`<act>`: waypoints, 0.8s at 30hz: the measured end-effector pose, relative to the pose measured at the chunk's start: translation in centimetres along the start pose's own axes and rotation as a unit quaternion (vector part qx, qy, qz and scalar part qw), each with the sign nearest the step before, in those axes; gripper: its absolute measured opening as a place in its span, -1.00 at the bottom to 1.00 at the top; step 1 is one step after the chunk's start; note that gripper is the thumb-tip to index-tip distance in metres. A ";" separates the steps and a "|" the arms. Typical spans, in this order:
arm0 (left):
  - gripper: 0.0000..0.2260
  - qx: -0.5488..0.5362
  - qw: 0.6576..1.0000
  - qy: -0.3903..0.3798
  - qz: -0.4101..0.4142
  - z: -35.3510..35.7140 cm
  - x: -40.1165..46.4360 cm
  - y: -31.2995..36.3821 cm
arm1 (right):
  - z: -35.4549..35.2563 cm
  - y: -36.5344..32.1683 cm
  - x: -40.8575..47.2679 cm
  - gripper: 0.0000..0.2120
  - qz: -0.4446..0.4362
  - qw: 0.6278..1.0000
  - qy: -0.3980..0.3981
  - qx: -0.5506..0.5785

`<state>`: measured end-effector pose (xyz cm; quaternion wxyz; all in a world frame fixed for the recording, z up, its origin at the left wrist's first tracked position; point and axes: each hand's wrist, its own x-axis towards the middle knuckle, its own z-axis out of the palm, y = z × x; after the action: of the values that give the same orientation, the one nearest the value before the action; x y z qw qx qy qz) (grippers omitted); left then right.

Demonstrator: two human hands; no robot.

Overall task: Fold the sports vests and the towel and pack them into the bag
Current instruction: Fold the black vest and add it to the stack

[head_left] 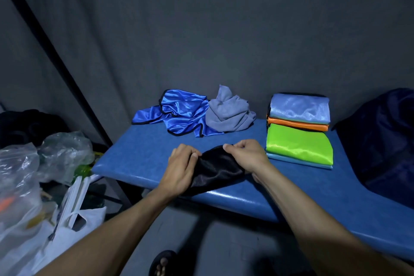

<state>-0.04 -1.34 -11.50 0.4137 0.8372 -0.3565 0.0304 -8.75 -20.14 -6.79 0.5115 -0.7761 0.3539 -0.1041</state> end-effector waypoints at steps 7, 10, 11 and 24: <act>-0.55 0.041 0.991 -0.102 -0.079 -0.7 0.9 1.1 | 0.9 0.1 -0.5 -0.85 0.000 0.985 0.048 0.168; -0.71 0.056 0.981 -0.145 -0.112 -0.7 1.6 2.3 | 0.0 0.0 -0.8 -0.86 -0.031 0.984 0.059 0.166; -0.72 0.067 0.978 -0.157 -0.118 -0.7 1.7 2.8 | -0.3 0.1 -1.0 -0.86 -0.042 0.983 0.064 0.165; -0.74 -0.084 0.982 -0.168 -0.027 -0.3 6.8 8.9 | -7.8 0.0 -1.7 -0.86 -0.085 0.965 0.121 0.216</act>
<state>-0.45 -8.56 -3.01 0.4174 0.8019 -0.3995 -0.1522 -14.10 -24.63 -2.92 0.6094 -0.6559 0.3154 -0.3145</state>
